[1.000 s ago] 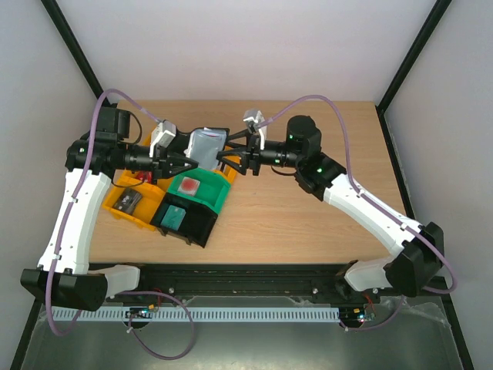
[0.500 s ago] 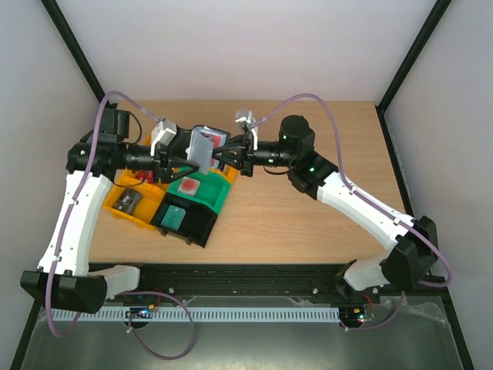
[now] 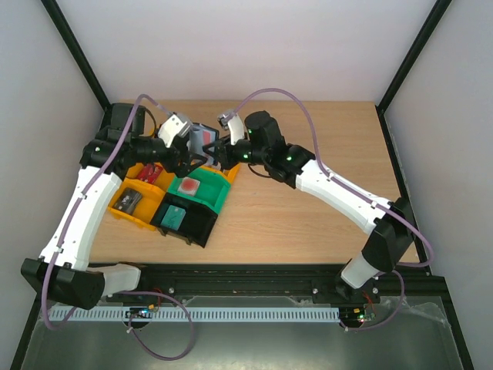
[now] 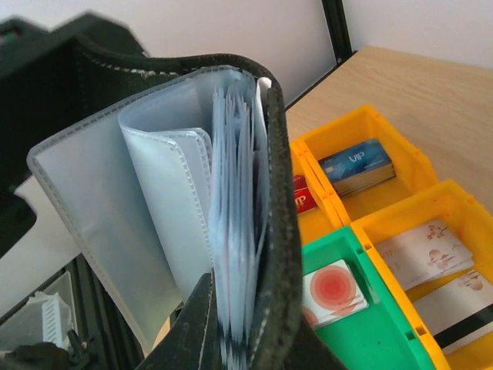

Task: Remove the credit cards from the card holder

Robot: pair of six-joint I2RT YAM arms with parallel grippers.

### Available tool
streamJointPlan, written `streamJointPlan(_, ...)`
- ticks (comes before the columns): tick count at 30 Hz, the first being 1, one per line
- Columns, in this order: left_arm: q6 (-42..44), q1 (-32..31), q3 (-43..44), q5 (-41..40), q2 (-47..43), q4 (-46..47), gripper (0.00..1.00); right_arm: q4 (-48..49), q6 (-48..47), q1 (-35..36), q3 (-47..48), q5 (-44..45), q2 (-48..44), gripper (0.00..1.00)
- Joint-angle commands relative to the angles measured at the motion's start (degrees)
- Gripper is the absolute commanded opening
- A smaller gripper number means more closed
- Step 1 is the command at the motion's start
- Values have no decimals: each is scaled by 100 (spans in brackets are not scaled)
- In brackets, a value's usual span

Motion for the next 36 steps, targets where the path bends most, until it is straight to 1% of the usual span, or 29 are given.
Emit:
streamJointPlan(1, -103, -23, 267, -938, 63, 402, 99, -115, -141, 85, 156, -59, -217, 2)
streamJointPlan(2, -114, -7, 259, -1117, 87, 450, 99, -56, -175, 84, 109, -307, -268, 2)
streamJointPlan(3, -115, 12, 251, -1248, 104, 473, 96, -30, -241, 85, 73, -567, -312, 2)
streamJointPlan(4, -108, 36, 246, -1334, 111, 479, 91, -46, -305, 83, 55, -778, -349, 2)
streamJointPlan(6, -68, 110, 246, -1309, 111, 401, 77, -144, -449, 70, 28, -830, -419, 2)
streamJointPlan(8, -14, 201, 240, -1116, 95, 310, 66, -226, -519, 34, 20, -724, -454, 2)
streamJointPlan(10, 49, 290, 217, -782, 56, 220, 55, -246, -547, 10, 35, -822, -464, 2)
streamJointPlan(11, 79, 321, 203, -598, 43, 177, 48, -239, -557, 9, 44, -909, -465, 2)
streamJointPlan(15, 162, 555, 86, 583, -135, 103, 6, -236, -643, 0, 49, -1210, -486, 2)
streamJointPlan(16, 176, 644, 60, 856, -181, 91, 3, -236, -691, -2, 24, -1244, -504, 2)
streamJointPlan(17, 241, 746, 36, 1154, -217, 39, 2, -220, -726, -10, -4, -1267, -542, 4)
streamJointPlan(18, 320, 840, 29, 1408, -248, -25, 2, -166, -734, -37, -55, -1317, -589, 11)
streamJointPlan(20, 468, 1038, 35, 1847, -289, -192, 2, 66, -694, -108, -242, -1438, -752, 27)
streamJointPlan(22, 618, 1194, 45, 2190, -309, -307, 2, 350, -614, -225, -477, -1645, -890, 34)
streamJointPlan(25, 798, 1285, 94, 2494, -319, -472, 2, 703, -491, -341, -740, -2079, -1010, 37)
streamJointPlan(29, 1024, 1291, 159, 2604, -336, -653, 2, 764, -466, -374, -761, -2063, -1046, 37)
streamJointPlan(32, 879, 1291, 120, 2644, -338, -565, 2, 1018, -248, -375, -791, -2088, -919, 38)
streamJointPlan(35, 577, 1293, 26, 2587, -354, -328, 2, 1286, 12, -367, -799, -2349, -737, 42)
streamJointPlan(36, 547, 1294, 18, 2574, -354, -304, 2, 1318, 53, -358, -797, -2322, -699, 41)
